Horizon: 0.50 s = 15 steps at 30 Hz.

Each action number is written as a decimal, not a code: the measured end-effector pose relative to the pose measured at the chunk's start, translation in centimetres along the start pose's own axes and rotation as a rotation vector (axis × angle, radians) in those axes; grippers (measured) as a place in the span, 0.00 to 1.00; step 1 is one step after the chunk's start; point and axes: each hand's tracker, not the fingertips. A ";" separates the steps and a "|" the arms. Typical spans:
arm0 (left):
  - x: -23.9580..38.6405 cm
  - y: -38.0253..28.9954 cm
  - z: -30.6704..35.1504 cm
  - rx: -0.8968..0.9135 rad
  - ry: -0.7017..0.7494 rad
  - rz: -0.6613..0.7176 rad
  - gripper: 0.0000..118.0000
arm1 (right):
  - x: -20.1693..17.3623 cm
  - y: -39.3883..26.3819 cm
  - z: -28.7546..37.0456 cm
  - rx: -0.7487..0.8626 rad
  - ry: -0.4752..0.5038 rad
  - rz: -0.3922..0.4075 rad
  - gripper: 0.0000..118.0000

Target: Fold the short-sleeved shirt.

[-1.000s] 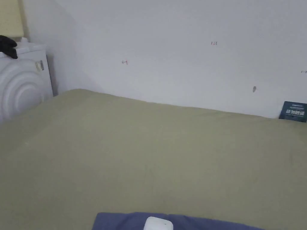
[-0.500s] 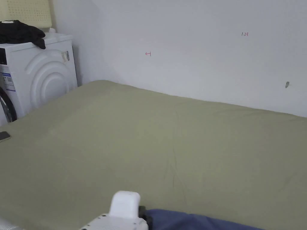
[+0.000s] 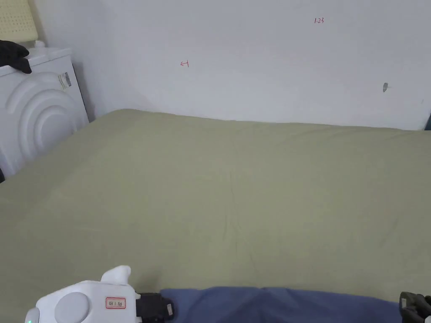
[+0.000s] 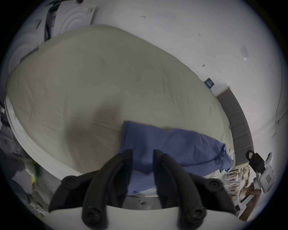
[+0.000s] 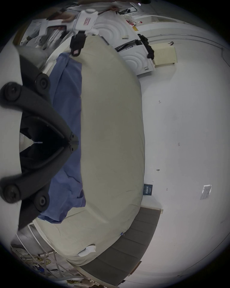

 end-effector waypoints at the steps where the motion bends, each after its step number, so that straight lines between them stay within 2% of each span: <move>1: -0.8 -0.1 -0.8 -0.022 -0.036 0.062 0.61 | 0.0 0.4 0.1 0.003 0.007 0.002 0.01; 2: -1.5 0.0 -1.7 -0.057 -0.093 0.097 0.65 | 0.0 0.7 0.2 0.010 0.017 0.009 0.01; 5: -2.4 -0.6 -2.0 -0.008 -0.137 0.149 0.66 | 0.2 1.5 0.5 0.033 0.030 0.001 0.01; 10: -2.8 -1.4 -2.2 -0.003 -0.283 0.357 0.65 | 0.5 1.8 0.4 0.047 0.052 -0.037 0.01; 11: -2.7 -1.7 -2.4 0.007 -0.285 0.359 0.60 | 0.6 1.7 0.3 0.047 0.054 -0.043 0.01; 12: -2.4 -1.9 -2.8 0.004 -0.252 0.337 0.46 | 0.6 1.6 0.3 0.045 0.056 -0.048 0.01; 13: -2.3 -2.1 -3.1 0.012 -0.162 0.319 0.18 | 0.7 1.4 0.2 0.038 0.060 -0.050 0.01; 14: -2.2 -2.4 -3.2 0.021 -0.121 0.312 0.14 | 0.7 1.3 0.3 0.031 0.067 -0.050 0.01; 15: -2.4 -2.6 -3.5 0.015 -0.176 0.329 0.14 | 0.8 1.1 0.4 0.029 0.070 -0.051 0.01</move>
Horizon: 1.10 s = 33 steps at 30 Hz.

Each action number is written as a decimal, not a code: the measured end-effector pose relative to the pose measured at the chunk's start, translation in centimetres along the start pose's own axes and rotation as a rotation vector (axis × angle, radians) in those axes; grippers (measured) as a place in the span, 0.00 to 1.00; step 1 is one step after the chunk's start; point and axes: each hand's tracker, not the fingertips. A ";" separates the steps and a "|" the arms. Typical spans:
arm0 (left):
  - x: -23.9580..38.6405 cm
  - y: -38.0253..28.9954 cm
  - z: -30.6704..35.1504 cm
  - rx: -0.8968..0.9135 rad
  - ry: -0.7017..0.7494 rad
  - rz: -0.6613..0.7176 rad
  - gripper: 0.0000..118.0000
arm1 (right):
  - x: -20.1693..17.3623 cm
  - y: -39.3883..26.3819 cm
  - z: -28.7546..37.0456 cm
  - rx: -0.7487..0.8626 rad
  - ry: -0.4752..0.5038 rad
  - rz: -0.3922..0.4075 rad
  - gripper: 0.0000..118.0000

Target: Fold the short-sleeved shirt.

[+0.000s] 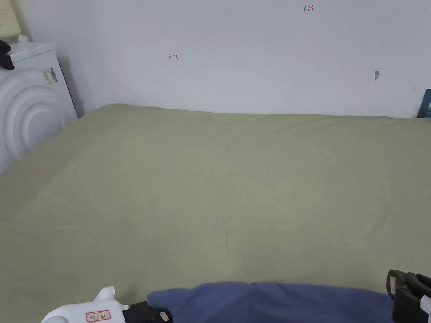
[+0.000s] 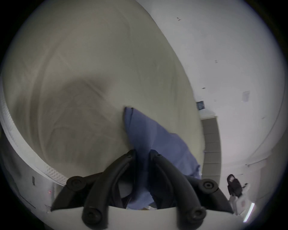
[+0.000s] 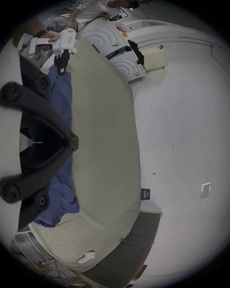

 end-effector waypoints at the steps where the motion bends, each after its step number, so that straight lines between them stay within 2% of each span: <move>1: -0.2 0.1 -0.1 -0.007 -0.034 0.042 0.14 | 0.0 -0.2 0.1 0.001 -0.002 -0.002 0.01; 3: 0.6 0.0 -0.3 0.006 -0.009 0.026 0.12 | 0.3 -0.4 0.0 -0.001 -0.004 -0.012 0.01; 6: 4.1 -0.6 0.8 0.091 0.076 -0.188 0.08 | 0.8 -0.5 0.2 -0.015 -0.003 -0.036 0.01; 12: 12.9 -2.6 2.5 0.119 -0.101 -0.375 0.08 | 2.4 -0.2 1.8 0.012 -0.029 -0.062 0.01; 15: 17.4 -4.6 1.2 0.056 -0.168 -0.445 0.08 | 3.7 0.1 3.2 0.038 -0.045 -0.091 0.01; 20: 23.8 -9.0 -4.9 -0.088 -0.220 -0.575 0.08 | 5.9 0.5 5.2 0.064 -0.103 -0.104 0.01; 23: 26.4 -12.2 -9.2 -0.196 -0.194 -0.620 0.08 | 7.3 0.4 6.1 0.072 -0.142 -0.119 0.01; 29: 28.4 -17.0 -16.5 -0.271 -0.133 -0.656 0.08 | 9.4 0.1 7.0 0.066 -0.195 -0.143 0.01; 30: 28.4 -17.4 -17.4 -0.282 -0.080 -0.664 0.10 | 9.6 -0.1 7.0 0.063 -0.198 -0.145 0.01; 31: 28.4 -17.8 -18.2 -0.291 -0.042 -0.679 0.19 | 9.7 -0.1 7.0 0.057 -0.199 -0.146 0.01; 32: 28.4 -17.9 -18.5 -0.319 -0.022 -0.689 0.32 | 9.8 -0.2 7.0 0.051 -0.201 -0.147 0.01; 33: 28.3 -18.0 -18.5 -0.314 -0.016 -0.680 0.51 | 9.8 -0.3 7.0 0.050 -0.198 -0.144 0.01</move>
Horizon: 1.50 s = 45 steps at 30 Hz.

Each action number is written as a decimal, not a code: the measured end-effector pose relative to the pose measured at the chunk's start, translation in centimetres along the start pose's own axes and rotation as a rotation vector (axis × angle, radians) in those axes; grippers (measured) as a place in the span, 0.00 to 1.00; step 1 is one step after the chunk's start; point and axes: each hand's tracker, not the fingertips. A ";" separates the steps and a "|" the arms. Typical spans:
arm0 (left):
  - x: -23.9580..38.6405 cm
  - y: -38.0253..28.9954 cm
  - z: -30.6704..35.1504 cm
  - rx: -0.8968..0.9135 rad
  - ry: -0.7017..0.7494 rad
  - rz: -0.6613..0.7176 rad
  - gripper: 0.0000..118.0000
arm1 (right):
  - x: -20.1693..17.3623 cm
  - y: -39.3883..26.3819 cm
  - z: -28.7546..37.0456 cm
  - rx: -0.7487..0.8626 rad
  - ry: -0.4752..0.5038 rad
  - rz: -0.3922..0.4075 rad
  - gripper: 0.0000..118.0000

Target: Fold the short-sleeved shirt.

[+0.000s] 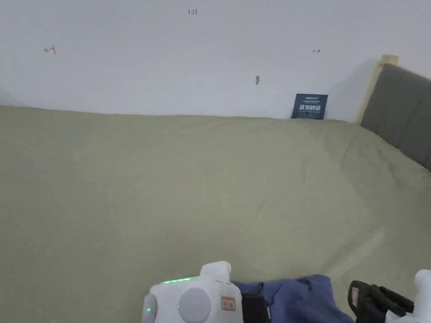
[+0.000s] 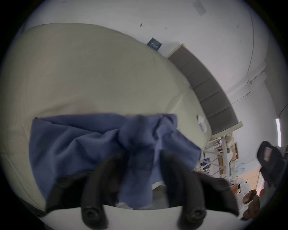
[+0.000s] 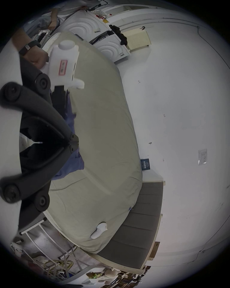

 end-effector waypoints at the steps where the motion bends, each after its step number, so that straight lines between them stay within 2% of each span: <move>1: -0.2 -0.2 0.6 0.020 -0.018 0.006 0.65 | 0.0 -0.1 0.0 0.002 0.005 0.004 0.01; 6: -2.3 -0.2 6.2 0.170 -0.202 0.080 0.64 | -0.5 -0.5 -0.2 -0.007 0.019 0.009 0.01; 7: -3.1 -0.1 7.0 0.202 -0.199 0.092 0.59 | -0.6 -0.6 -0.3 -0.009 0.030 0.004 0.01; 8: -3.9 -0.1 7.4 0.212 -0.168 0.092 0.41 | -0.7 -0.6 -0.2 -0.009 0.038 -0.001 0.01; 9: -4.6 -0.2 7.5 0.210 -0.127 0.081 0.08 | -0.9 -0.7 -0.2 -0.008 0.041 -0.002 0.01; 10: -5.2 -0.8 7.6 0.248 -0.086 0.078 0.00 | -1.0 -0.8 -0.1 -0.009 0.046 -0.001 0.01; 13: -6.9 -2.1 6.6 0.212 -0.162 0.152 0.00 | -1.3 -1.0 0.3 -0.004 0.057 0.005 0.01; 21: -5.0 -4.0 0.9 0.174 -0.267 0.159 0.00 | -0.4 -0.2 1.8 0.041 0.046 0.008 0.01; 26: -2.1 -4.8 -3.7 0.084 -0.256 0.128 0.00 | 0.3 0.3 2.5 0.060 0.024 0.020 0.01; 33: -0.1 -5.5 -5.4 0.051 -0.265 0.111 0.00 | 0.3 0.0 1.8 0.033 0.016 0.027 0.01; 36: -1.5 -5.4 -3.0 0.065 -0.279 0.152 0.00 | 0.1 -0.2 1.8 0.023 0.026 0.024 0.01; 39: -4.0 -5.0 2.1 0.174 -0.232 0.108 0.00 | -0.5 -0.3 1.6 0.020 0.031 0.034 0.01; 43: -8.9 -4.8 8.1 0.205 -0.040 0.066 0.00 | -1.5 -0.2 1.1 0.022 0.052 0.048 0.01; 45: -11.4 -4.9 9.8 0.194 -0.009 0.099 0.00 | -2.1 -0.1 0.8 0.022 0.065 0.051 0.01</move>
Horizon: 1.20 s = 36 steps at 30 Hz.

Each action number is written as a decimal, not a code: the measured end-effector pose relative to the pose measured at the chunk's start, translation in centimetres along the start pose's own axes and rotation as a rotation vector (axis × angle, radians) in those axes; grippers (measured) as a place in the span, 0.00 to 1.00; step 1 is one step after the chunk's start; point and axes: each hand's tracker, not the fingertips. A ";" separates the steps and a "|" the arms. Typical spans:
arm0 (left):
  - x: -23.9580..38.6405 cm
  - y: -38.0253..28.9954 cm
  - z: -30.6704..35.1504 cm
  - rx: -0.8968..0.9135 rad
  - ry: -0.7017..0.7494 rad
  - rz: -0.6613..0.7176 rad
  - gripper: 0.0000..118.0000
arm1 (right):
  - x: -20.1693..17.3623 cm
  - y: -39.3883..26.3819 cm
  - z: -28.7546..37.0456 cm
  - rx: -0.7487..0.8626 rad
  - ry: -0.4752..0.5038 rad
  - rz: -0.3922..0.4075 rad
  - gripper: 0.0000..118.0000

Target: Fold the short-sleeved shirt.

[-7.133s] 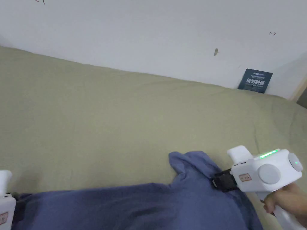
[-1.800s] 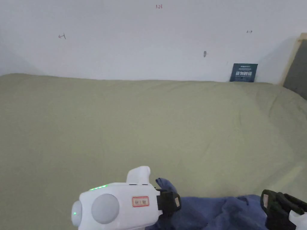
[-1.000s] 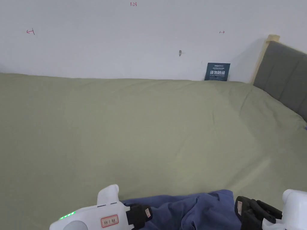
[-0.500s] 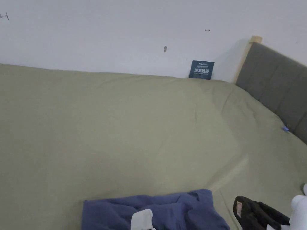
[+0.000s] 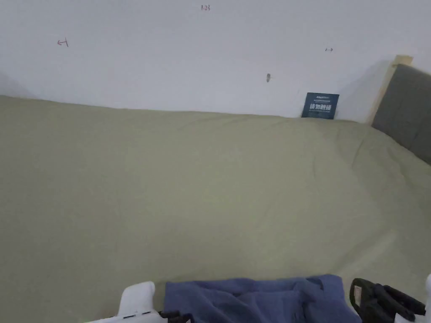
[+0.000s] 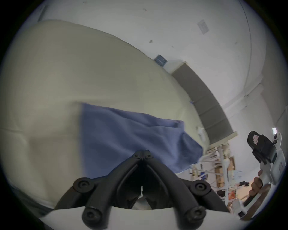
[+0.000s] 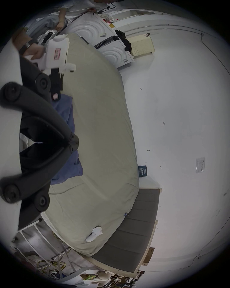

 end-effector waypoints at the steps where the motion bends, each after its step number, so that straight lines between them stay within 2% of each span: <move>1: -1.0 0.2 0.5 -0.005 0.005 0.019 0.03 | -0.3 0.1 -0.1 0.002 0.010 0.000 0.01; 2: -1.9 0.1 0.9 -0.020 -0.011 0.074 0.17 | -0.6 0.1 -0.3 0.001 0.018 0.001 0.01; 3: -2.6 0.0 0.9 -0.021 -0.031 0.121 0.42 | -0.9 0.2 -0.4 -0.003 0.025 0.006 0.01; 4: -3.3 -0.2 0.7 -0.035 -0.038 0.168 0.78 | -1.2 0.3 -0.4 -0.005 0.033 0.013 0.01; 5: -3.9 -0.5 0.3 -0.060 -0.051 0.199 0.88 | -1.5 0.4 -0.3 -0.006 0.044 0.022 0.01; 8: -4.5 -1.3 -0.7 -0.057 -0.088 0.227 0.93 | -2.3 0.5 0.0 -0.004 0.065 0.047 0.01; 12: -4.3 -1.8 -2.2 -0.004 -0.150 0.301 0.93 | -2.3 0.6 0.3 -0.004 0.076 0.046 0.01; 15: -4.1 -2.1 -3.1 0.010 -0.270 0.412 0.92 | -2.0 0.5 0.4 -0.003 0.067 0.037 0.01; 16: -3.9 -2.1 -3.7 -0.027 -0.300 0.459 0.90 | -1.9 0.5 0.5 -0.006 0.063 0.033 0.01; 17: -3.6 -2.1 -4.1 -0.031 -0.254 0.445 0.84 | -1.8 0.4 0.5 -0.008 0.059 0.028 0.01; 18: -3.2 -2.4 -4.2 -0.028 -0.204 0.427 0.70 | -1.6 0.4 0.5 -0.009 0.057 0.024 0.01; 19: -3.0 -2.5 -4.5 -0.028 -0.132 0.386 0.38 | -1.4 0.4 0.5 -0.014 0.055 0.019 0.01; 20: -3.1 -2.7 -4.7 -0.022 -0.112 0.388 0.14 | -1.3 0.3 0.6 -0.017 0.051 0.015 0.01; 23: -4.3 -3.4 -3.8 0.024 -0.201 0.522 0.14 | -1.1 0.3 1.1 -0.014 0.041 0.017 0.01; 26: -4.9 -2.7 -1.7 0.089 -0.122 0.463 0.14 | -0.9 0.3 1.0 -0.013 0.026 0.017 0.01; 31: -6.6 -0.6 3.6 0.252 -0.042 0.461 0.10 | -1.3 0.2 0.6 -0.015 0.030 0.015 0.01; 34: -6.9 0.9 8.7 0.456 0.125 0.368 0.08 | -2.0 0.2 0.0 -0.021 0.049 0.023 0.01; 36: -7.8 2.1 10.8 0.475 0.083 0.355 0.08 | -2.6 0.1 -0.6 -0.024 0.075 0.023 0.01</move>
